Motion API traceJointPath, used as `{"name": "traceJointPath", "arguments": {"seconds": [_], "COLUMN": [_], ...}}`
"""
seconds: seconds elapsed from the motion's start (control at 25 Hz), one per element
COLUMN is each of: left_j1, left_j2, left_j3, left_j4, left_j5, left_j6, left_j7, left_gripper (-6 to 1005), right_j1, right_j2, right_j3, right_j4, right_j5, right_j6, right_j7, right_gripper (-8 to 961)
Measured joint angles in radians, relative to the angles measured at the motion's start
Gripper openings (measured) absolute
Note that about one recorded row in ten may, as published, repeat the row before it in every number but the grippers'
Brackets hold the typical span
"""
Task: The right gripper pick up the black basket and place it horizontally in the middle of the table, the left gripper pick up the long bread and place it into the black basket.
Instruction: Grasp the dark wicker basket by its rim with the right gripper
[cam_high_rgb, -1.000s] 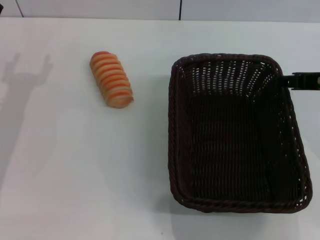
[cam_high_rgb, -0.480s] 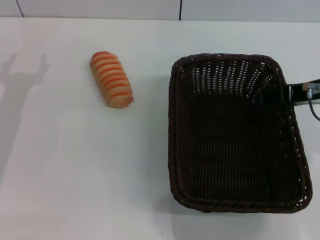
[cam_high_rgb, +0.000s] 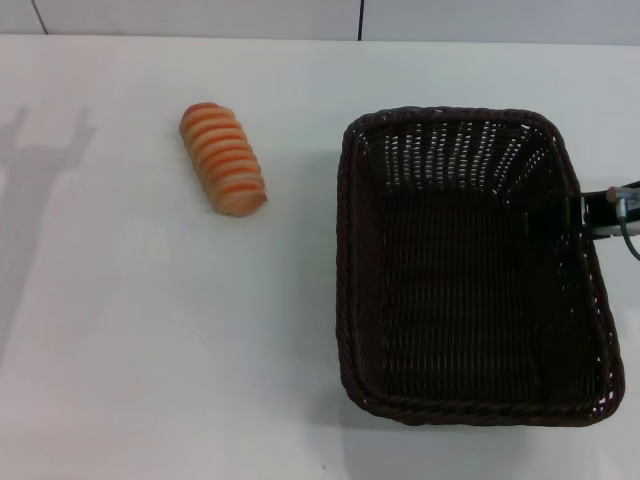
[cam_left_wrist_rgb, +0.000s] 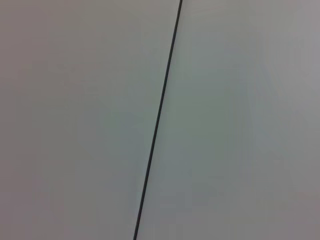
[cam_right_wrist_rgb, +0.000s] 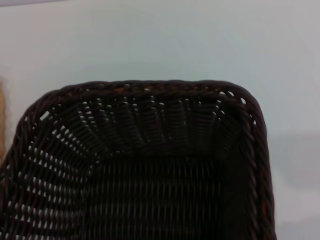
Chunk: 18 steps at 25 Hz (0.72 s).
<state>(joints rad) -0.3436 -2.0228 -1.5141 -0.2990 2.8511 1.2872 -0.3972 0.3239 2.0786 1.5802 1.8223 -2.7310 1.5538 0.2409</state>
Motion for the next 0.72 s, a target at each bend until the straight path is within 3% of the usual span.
{"name": "traceJointPath", "arguments": {"seconds": [0.72], "left_j1": [0.011], "left_j2": [-0.002], "left_j3": [-0.022], "left_j4": [-0.003], "left_j5": [0.000], "left_j6": [0.023], "left_j7": [0.000], "left_gripper": [859], "right_j1": [0.021], "right_j2": [0.001], "right_j3": [-0.034], "right_j4": [-0.090], "right_j5": [0.002], "right_j6": [-0.033], "right_j7": [-0.010], "right_gripper": [727]}}
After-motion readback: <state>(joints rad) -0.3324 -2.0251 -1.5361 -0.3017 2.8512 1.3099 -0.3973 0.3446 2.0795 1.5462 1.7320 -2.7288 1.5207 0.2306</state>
